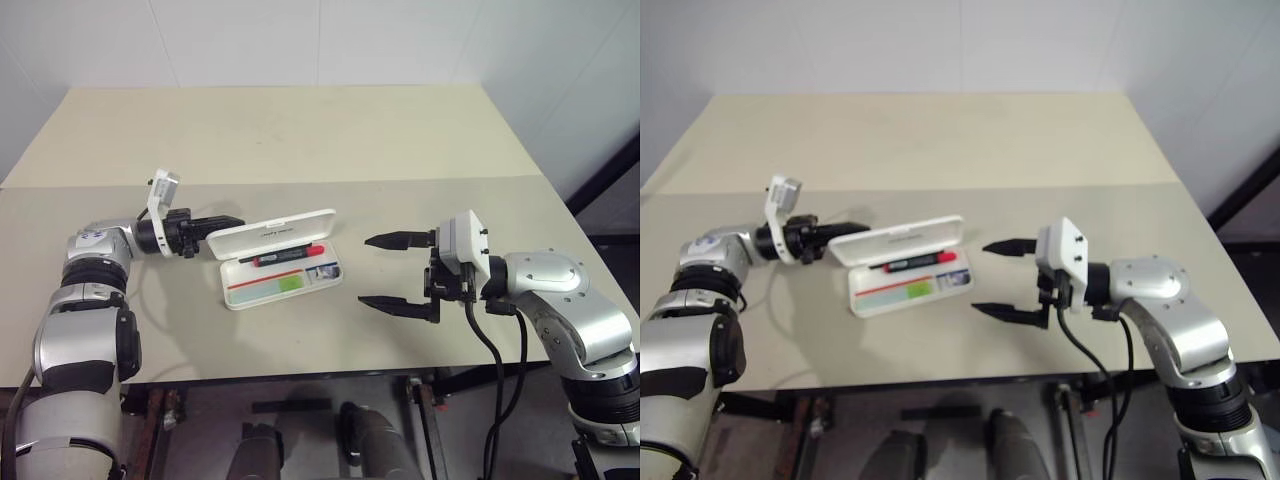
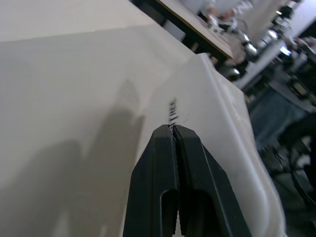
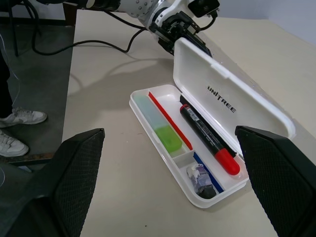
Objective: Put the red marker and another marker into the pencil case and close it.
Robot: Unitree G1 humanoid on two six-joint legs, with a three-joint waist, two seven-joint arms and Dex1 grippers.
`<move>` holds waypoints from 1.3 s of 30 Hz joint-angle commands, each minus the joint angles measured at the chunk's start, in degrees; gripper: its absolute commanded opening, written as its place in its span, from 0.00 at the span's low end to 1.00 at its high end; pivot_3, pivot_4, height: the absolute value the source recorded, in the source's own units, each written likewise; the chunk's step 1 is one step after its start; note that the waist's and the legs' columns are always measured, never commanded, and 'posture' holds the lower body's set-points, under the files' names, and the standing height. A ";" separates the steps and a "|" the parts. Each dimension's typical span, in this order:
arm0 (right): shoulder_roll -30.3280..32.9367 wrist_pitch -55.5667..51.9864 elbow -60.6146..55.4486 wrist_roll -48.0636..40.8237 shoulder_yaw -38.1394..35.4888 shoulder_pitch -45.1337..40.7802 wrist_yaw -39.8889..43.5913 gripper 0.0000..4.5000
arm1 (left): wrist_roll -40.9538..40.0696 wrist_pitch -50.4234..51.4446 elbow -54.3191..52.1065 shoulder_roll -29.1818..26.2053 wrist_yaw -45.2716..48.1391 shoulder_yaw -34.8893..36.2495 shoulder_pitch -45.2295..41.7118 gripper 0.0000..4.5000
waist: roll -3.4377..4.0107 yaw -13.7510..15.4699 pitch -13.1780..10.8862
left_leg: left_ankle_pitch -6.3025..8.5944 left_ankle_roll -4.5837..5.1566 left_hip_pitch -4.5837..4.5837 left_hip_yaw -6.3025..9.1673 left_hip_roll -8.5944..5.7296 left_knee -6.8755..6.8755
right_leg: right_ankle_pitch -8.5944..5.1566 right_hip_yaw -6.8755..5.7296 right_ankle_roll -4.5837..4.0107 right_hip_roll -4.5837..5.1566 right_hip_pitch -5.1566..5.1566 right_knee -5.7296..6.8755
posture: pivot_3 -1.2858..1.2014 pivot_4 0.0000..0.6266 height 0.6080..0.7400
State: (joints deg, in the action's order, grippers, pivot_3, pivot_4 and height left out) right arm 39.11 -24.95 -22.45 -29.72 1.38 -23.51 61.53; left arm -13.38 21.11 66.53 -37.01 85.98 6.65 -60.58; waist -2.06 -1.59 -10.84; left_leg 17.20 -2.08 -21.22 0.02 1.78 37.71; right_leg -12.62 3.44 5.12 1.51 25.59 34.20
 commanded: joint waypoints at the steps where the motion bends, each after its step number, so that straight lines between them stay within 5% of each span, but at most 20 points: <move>1: 0.88 1.21 -1.13 -0.50 -1.85 -0.53 -0.24 1.00 | 0.70 0.65 -4.65 0.30 4.84 -2.16 0.36 0.02 | 0.00 0.00 0.00 | 0.00 0.00 -0.01 0.01 0.00 0.02 | 0.00 0.01 0.00 0.00 0.00 0.00 | 0.52 0.24 1.00; 24: 3.56 3.66 -1.77 0.51 -1.62 4.88 1.00 1.00 | 1.87 6.69 -22.32 4.00 -0.58 -11.50 13.61 0.02 | 0.00 0.09 0.01 | 0.04 0.06 0.10 0.04 -0.06 0.29 | -0.05 0.14 0.06 0.00 -0.15 0.08 | 0.52 0.24 1.00; 39: 3.16 4.08 -2.08 1.24 -1.01 4.96 0.27 1.00 | 6.09 7.27 -21.32 5.12 -4.69 -16.76 13.77 0.02 | 0.09 0.23 0.10 | -0.04 0.19 0.38 0.11 -0.11 0.44 | -0.21 0.15 -0.18 0.00 -0.67 -0.15 | 0.52 0.24 1.00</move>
State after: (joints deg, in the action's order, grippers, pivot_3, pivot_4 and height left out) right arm 42.09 -22.27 -22.41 -28.24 1.39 -18.66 62.13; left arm -10.91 27.56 43.37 -33.29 82.39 -6.10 -48.89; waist -1.97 -1.35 -10.74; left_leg 17.17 -1.89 -20.63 0.13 1.67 38.11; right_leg -12.92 3.59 4.82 1.51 24.67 33.95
